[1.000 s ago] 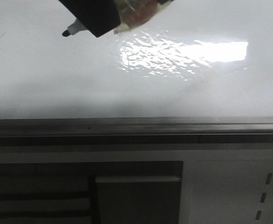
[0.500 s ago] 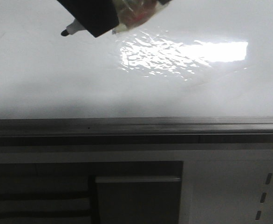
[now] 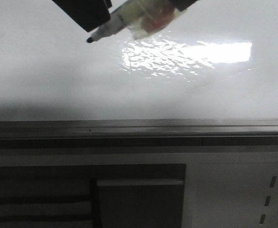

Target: Write number 4 on whiteboard

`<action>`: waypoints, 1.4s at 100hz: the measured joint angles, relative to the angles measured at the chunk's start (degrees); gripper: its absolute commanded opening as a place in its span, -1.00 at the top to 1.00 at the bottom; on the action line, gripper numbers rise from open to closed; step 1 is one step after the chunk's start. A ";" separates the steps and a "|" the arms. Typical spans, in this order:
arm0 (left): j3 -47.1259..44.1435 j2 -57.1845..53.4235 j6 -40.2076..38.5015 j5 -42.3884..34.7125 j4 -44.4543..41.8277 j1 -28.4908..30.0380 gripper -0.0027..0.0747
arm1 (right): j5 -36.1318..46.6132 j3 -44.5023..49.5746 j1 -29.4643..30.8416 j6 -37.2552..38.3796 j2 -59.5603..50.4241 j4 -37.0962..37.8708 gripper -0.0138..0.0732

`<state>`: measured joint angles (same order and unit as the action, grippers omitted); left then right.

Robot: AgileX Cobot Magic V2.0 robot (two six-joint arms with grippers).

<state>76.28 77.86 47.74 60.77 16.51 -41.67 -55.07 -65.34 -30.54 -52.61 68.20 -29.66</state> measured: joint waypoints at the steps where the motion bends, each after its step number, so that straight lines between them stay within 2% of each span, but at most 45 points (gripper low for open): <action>1: -0.15 -0.15 -0.13 -0.29 0.00 0.29 0.06 | 0.02 0.00 0.00 0.43 -0.15 0.73 0.81; 15: -2.96 -4.40 -1.30 -4.16 4.38 7.39 0.10 | 1.29 0.10 1.16 11.24 -3.48 8.65 0.80; 26: -7.97 -9.69 -1.42 -7.69 8.56 13.00 0.10 | 2.99 2.54 3.94 17.67 -6.61 11.60 0.80; 41: -16.99 -18.66 -1.53 -11.64 11.89 18.94 0.10 | 9.01 10.70 8.88 21.06 -12.55 12.21 0.81; 51: -23.23 -23.85 -1.56 -14.04 13.53 21.67 0.11 | 15.30 16.29 9.95 21.66 -15.77 12.48 0.81; 61: -27.44 -27.34 -1.66 -16.05 14.15 22.41 0.13 | 18.39 18.40 9.99 21.81 -17.53 11.80 0.81; 71: -29.36 -28.52 -1.66 -17.40 14.54 22.51 0.13 | 18.51 17.03 9.99 21.81 -17.52 7.51 0.81; 81: -29.62 -28.54 -1.66 -18.53 15.04 22.51 0.12 | 13.34 11.55 9.99 21.97 -14.41 4.61 0.81; 95: -29.62 -28.54 -1.66 -20.07 15.61 22.51 0.12 | 3.98 1.05 9.99 22.21 -6.88 3.87 0.81; 102: -29.62 -28.54 -1.69 -20.15 15.75 22.51 0.12 | 1.85 -1.74 9.89 22.30 -3.68 3.44 0.81; 108: -29.62 -28.54 -1.69 -20.15 15.69 22.51 0.12 | 2.71 -1.02 9.42 22.33 -2.41 2.91 0.81; 124: -29.62 -28.54 -1.78 -20.29 15.91 22.51 0.12 | 11.11 5.08 8.76 22.63 -1.36 0.95 0.81; 140: -29.62 -28.54 -1.78 -21.18 15.91 22.51 0.12 | 14.89 5.92 8.68 22.67 0.93 0.47 0.81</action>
<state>46.66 49.32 45.96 39.59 32.42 -19.17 -40.18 -59.42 -21.86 -29.95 69.13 -29.19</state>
